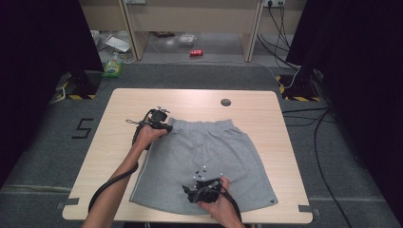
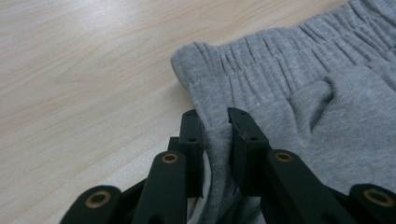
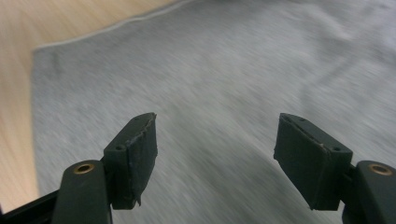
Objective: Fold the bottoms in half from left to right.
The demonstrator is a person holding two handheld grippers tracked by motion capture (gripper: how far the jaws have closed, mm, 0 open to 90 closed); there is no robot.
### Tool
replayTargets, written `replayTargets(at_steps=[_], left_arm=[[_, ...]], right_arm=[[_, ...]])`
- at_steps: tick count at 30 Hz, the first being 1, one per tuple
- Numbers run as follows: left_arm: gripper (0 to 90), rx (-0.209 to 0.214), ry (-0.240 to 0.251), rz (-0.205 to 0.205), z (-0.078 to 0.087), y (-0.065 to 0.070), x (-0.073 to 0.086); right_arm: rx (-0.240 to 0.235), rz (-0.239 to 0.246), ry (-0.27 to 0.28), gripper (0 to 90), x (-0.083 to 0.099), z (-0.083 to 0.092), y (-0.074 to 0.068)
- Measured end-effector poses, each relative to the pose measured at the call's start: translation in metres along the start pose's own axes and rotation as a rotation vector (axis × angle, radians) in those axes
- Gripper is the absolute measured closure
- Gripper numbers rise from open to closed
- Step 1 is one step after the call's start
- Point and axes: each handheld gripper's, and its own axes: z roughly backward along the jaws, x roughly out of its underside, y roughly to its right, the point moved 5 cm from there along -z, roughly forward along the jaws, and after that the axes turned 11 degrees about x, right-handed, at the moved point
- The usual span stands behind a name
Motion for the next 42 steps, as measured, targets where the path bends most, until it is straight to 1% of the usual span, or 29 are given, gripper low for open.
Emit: replayTargets(at_steps=[1,2,3,5,6,7,8,10,13,16,17,19,20,21,22,23,25,26,28,30,31,33,34,35,37,38,40,41,42], left_arm=[[75.8,-0.005,-0.013,-0.003,0.0,0.001,-0.001],[75.7,-0.005,-0.013,-0.003,0.0,0.001,-0.001],[75.7,-0.01,-0.02,-0.005,0.0,0.001,-0.002],[75.7,-0.016,-0.041,-0.021,-0.001,0.002,-0.004],[75.7,-0.018,-0.049,-0.023,-0.001,0.002,-0.004],[75.7,-0.02,-0.055,-0.025,-0.001,0.002,-0.005],[75.7,-0.021,-0.056,-0.024,-0.001,0.002,-0.005],[75.7,-0.02,-0.054,-0.021,-0.001,0.002,-0.005],[75.7,-0.015,-0.05,-0.017,-0.001,0.001,-0.005],[75.7,-0.01,-0.049,-0.012,-0.001,0.001,-0.005],[75.7,-0.009,-0.05,-0.011,-0.001,0.001,-0.005],[75.7,-0.004,-0.048,-0.006,-0.001,0.0,-0.005],[75.7,-0.001,-0.047,-0.004,-0.001,0.0,-0.005],[75.7,0.0,-0.047,-0.002,-0.001,0.0,-0.005],[75.7,0.001,-0.047,-0.001,-0.001,0.0,-0.005],[75.7,0.001,-0.047,-0.001,-0.001,0.0,-0.005],[75.7,0.004,-0.046,0.002,-0.001,0.0,-0.005],[75.6,0.004,-0.045,0.004,-0.001,-0.001,-0.004],[75.6,0.004,-0.041,0.005,-0.001,-0.001,-0.004],[75.6,0.005,-0.042,0.004,-0.001,-0.001,-0.004],[75.6,0.006,-0.043,0.005,-0.001,-0.001,-0.004],[75.6,0.006,-0.044,0.007,-0.001,-0.001,-0.004],[75.5,0.006,-0.044,0.007,-0.001,-0.001,-0.004],[75.5,0.006,-0.044,0.007,-0.001,-0.001,-0.004],[75.5,0.006,-0.044,0.007,-0.001,-0.001,-0.004],[75.5,0.005,-0.043,0.007,-0.001,-0.001,-0.004],[75.5,0.005,-0.041,0.008,-0.001,-0.001,-0.004],[75.5,0.005,-0.041,0.008,-0.001,-0.001,-0.004],[75.5,0.006,-0.04,0.008,-0.001,-0.001,-0.004]], right_arm=[[-0.013,0.002,0.004,30.4,-0.003,-0.003,-0.005],[-0.013,0.002,0.004,30.4,-0.003,-0.003,-0.005],[-0.038,0.009,0.004,30.4,-0.009,-0.009,-0.015],[-0.063,0.019,0.003,30.5,-0.013,-0.015,-0.024],[-0.063,0.019,0.003,30.5,-0.013,-0.015,-0.024],[-0.069,0.022,-0.002,30.5,-0.015,-0.017,-0.028],[-0.081,0.04,-0.007,30.5,-0.019,-0.023,-0.035],[-0.081,0.046,-0.003,30.5,-0.022,-0.025,-0.038],[-0.088,0.04,-0.004,30.5,-0.028,-0.032,-0.046],[-0.104,0.046,-0.005,30.6,-0.036,-0.04,-0.056],[-0.104,0.046,-0.005,30.6,-0.036,-0.04,-0.056],[-0.115,0.053,-0.011,30.6,-0.038,-0.044,-0.063],[-0.127,0.073,-0.018,30.6,-0.04,-0.049,-0.071],[-0.136,0.081,-0.023,30.6,-0.04,-0.051,-0.075],[-0.143,0.078,-0.029,30.9,-0.041,-0.052,-0.08],[-0.143,0.078,-0.029,30.9,-0.041,-0.052,-0.08],[-0.158,0.108,-0.028,30.9,-0.043,-0.056,-0.088],[-0.17,0.125,-0.028,30.9,-0.046,-0.058,-0.097],[-0.183,0.119,-0.034,30.9,-0.048,-0.06,-0.105],[-0.191,0.148,-0.023,30.9,-0.052,-0.062,-0.111],[-0.2,0.14,-0.029,30.9,-0.052,-0.063,-0.116],[-0.221,0.146,-0.032,30.9,-0.053,-0.065,-0.123],[-0.219,0.16,-0.035,30.7,-0.053,-0.066,-0.125],[-0.219,0.16,-0.035,30.7,-0.053,-0.066,-0.125],[-0.223,0.176,-0.04,30.7,-0.052,-0.07,-0.131],[-0.227,0.192,-0.05,31.4,-0.052,-0.072,-0.137],[-0.243,0.221,-0.064,39.6,-0.049,-0.074,-0.142],[-0.243,0.221,-0.064,39.6,-0.049,-0.074,-0.142],[-0.233,0.253,-0.057,41.5,-0.047,-0.075,-0.143]])
